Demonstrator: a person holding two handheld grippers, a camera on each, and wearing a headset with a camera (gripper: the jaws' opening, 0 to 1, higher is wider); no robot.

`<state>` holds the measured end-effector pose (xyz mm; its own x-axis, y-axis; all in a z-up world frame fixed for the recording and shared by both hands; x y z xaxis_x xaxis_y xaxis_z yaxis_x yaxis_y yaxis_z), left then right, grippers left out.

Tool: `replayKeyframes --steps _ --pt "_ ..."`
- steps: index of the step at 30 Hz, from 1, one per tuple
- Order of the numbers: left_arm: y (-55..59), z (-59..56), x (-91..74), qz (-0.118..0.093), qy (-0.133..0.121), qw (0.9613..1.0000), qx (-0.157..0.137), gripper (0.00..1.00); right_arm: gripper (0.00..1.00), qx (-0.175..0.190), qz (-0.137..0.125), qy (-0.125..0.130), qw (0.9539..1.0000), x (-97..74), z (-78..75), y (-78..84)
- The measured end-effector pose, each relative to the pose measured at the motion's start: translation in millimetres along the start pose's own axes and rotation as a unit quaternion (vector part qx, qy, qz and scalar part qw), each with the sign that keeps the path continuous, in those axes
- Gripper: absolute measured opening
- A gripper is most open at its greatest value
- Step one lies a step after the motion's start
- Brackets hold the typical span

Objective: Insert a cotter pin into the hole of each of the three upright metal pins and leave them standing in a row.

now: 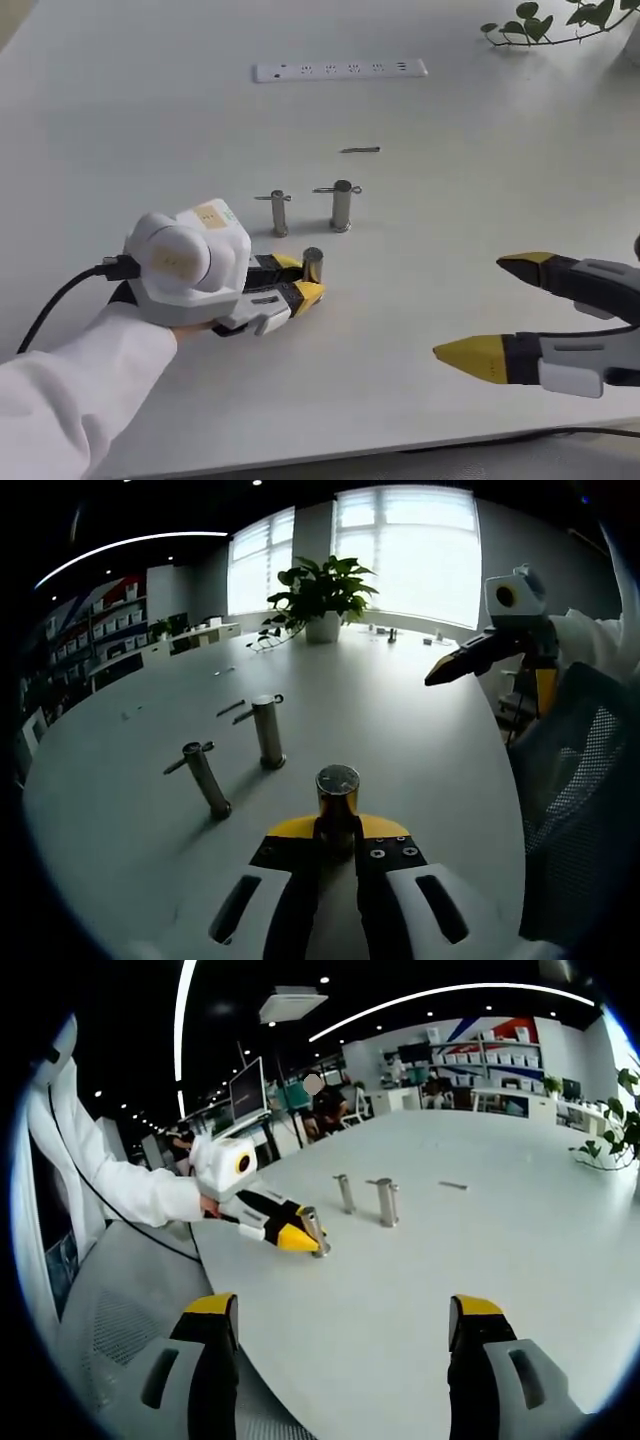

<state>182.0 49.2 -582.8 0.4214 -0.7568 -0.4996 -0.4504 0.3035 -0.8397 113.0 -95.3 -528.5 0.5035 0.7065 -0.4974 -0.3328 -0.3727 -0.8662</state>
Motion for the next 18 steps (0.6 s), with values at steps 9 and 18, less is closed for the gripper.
replayKeyframes --steps 9,18 --pt "0.2 -3.5 -1.9 -0.005 0.0 1.0 -0.002 0.11 0.88 0.003 -0.009 -0.008 0.9999 4.2 4.1 -3.4" --pt "-1.8 -8.3 -7.5 -0.004 0.017 0.9998 -0.013 0.19 0.89 0.004 -0.006 -0.013 0.9999 5.4 5.3 -1.7"
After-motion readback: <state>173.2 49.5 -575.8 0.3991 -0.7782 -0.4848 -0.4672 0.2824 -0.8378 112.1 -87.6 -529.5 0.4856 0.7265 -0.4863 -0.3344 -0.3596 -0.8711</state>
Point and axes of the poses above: the centre of the closed fingertips' face, and the gripper's own axes: x roughly forward along the fingers, z roughly to its left, y roughly out of its underside, the point moved 2 cm from there along -x, roughly backward along the fingers, and after that the axes turned 11 degrees about -x, right-handed, at the moved point
